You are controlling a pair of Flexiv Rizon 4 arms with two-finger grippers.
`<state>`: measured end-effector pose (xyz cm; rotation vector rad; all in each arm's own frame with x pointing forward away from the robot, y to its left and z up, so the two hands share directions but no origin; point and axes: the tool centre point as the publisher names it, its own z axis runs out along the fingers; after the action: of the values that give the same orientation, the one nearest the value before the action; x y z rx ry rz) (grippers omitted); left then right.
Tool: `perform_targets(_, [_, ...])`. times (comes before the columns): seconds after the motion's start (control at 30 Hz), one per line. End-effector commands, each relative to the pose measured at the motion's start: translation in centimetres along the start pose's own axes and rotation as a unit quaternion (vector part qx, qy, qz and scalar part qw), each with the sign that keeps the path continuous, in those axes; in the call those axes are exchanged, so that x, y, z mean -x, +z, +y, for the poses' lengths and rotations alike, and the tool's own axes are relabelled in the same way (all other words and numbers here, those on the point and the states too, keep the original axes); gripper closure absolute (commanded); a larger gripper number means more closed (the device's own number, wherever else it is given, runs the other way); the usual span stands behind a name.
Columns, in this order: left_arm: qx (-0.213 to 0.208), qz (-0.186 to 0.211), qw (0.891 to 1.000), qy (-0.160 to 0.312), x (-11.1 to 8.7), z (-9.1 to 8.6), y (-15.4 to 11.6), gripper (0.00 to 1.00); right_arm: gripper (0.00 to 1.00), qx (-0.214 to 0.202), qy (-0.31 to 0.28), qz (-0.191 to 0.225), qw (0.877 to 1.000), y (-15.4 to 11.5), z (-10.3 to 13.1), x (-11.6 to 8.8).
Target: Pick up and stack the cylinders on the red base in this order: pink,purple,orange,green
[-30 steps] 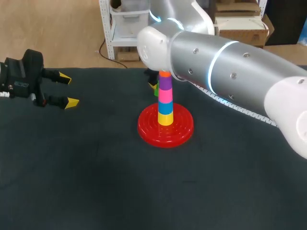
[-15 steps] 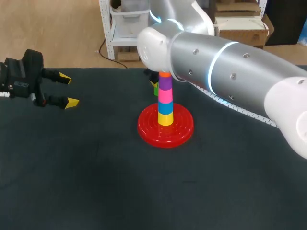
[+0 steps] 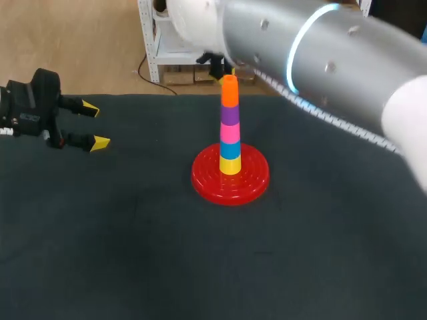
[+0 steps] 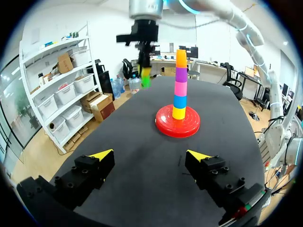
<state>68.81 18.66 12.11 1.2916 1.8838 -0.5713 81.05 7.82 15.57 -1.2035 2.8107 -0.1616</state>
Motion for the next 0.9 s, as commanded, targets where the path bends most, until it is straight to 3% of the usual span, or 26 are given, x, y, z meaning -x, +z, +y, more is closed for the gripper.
perform_targets(0.03, [0.002,-0.003,1.000,0.001,-0.2,-0.1,0.0,0.00,1.00,-0.004,0.004,0.394,0.919,-7.5,0.4,-1.6])
perform_targets(0.1, [0.002,-0.003,1.000,0.001,-0.2,-0.1,0.0,0.00,1.00,-0.004,0.007,0.353,0.935,-9.6,0.8,-2.7])
perform_targets(0.27, [0.002,-0.003,1.000,0.001,-0.2,-0.1,0.0,0.00,1.00,-0.030,0.020,0.296,0.955,-14.0,2.1,-4.7])
perform_targets(0.47, [0.002,-0.003,1.000,0.001,-0.2,-0.1,0.0,0.00,1.00,-0.026,0.014,0.233,0.972,-15.8,3.4,-5.3])
perform_targets(0.9, [0.002,-0.003,1.000,0.001,-0.2,-0.1,0.0,0.00,1.00,0.026,-0.022,0.195,0.980,-15.4,4.7,-5.1])
